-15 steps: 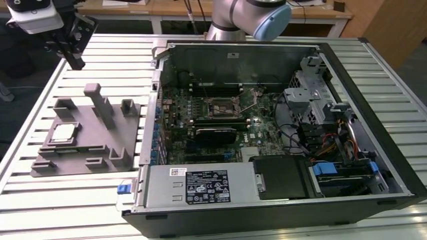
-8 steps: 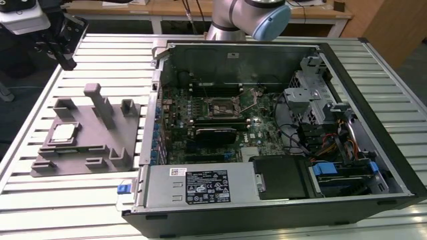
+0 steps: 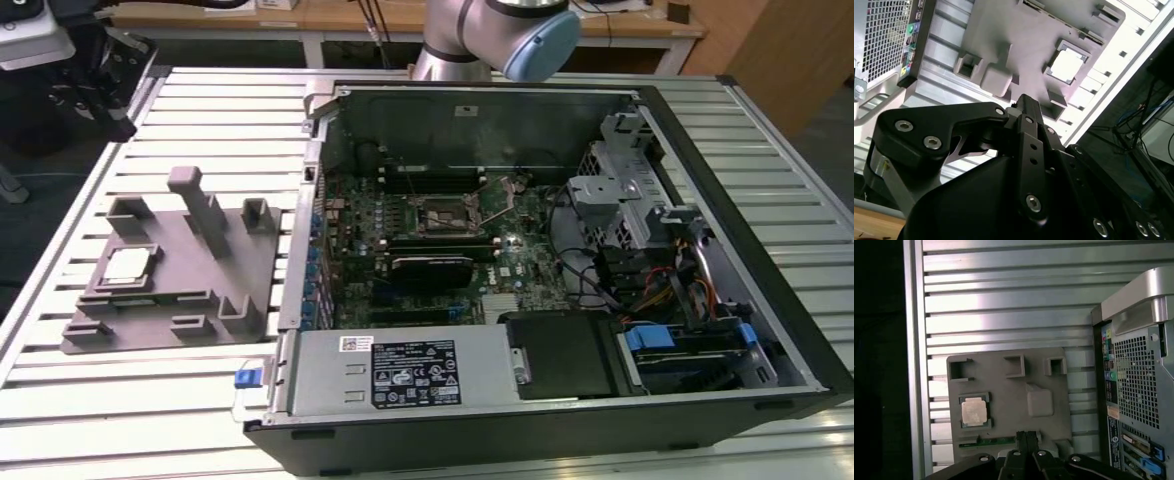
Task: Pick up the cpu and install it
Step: 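Reach for the cpu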
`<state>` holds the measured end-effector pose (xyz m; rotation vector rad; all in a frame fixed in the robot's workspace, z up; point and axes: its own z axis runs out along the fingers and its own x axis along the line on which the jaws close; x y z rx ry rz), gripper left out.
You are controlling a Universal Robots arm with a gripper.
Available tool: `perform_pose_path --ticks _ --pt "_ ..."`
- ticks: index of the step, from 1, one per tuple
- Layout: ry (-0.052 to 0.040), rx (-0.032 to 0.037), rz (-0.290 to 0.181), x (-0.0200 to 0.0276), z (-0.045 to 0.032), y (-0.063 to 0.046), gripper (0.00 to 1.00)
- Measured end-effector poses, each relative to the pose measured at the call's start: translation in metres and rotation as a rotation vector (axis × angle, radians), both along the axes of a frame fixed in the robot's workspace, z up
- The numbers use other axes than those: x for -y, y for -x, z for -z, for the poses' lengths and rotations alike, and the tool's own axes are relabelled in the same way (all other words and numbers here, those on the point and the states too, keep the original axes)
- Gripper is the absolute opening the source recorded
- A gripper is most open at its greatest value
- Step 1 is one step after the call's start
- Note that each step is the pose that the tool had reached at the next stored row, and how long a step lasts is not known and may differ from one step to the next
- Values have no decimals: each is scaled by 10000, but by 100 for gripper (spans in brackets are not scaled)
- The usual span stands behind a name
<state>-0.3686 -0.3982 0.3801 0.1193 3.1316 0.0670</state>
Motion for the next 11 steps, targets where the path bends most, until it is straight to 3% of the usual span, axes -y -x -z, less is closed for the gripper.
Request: perform_pose_path --ticks 11 --pt "0 -19 0 0 16 208 11"
